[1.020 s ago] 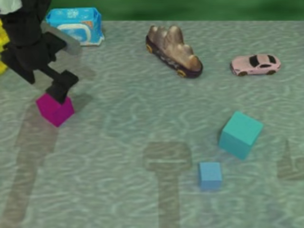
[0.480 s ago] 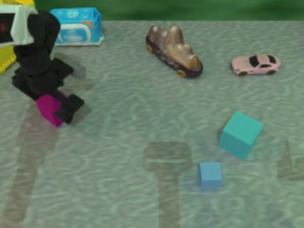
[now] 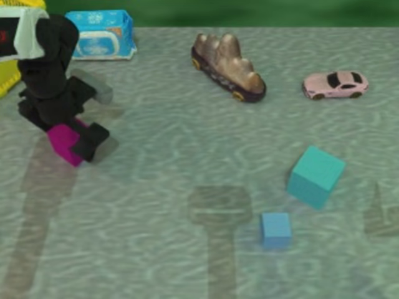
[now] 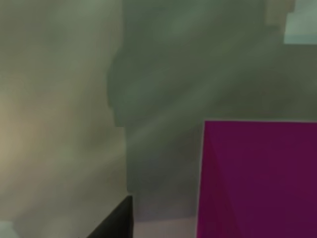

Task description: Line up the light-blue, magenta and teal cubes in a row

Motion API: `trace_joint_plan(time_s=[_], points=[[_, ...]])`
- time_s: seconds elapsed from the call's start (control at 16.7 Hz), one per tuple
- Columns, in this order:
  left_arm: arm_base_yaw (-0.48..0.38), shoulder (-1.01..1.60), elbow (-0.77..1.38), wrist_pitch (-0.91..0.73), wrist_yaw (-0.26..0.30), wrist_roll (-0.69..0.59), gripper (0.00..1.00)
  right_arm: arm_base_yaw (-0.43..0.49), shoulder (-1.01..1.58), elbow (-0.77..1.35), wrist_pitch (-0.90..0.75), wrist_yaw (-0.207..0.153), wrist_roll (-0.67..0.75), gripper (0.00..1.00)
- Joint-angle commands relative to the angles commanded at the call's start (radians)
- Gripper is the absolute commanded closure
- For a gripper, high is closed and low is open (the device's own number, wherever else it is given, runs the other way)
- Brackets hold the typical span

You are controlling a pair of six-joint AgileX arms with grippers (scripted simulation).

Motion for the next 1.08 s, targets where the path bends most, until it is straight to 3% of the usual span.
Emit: trace_joint_plan(time_s=[0.48,1.08], points=[[0.0,0.0,0.0,0.0,0.0,0.0,0.98,0.0,0.0,0.0,0.0,0.0,0.0,0.0],[-0.003,-0.022,0.006,-0.013,0.009,-0.003,1.0,0.0,0.0,0.0,0.0,0.0,0.0,0.0]])
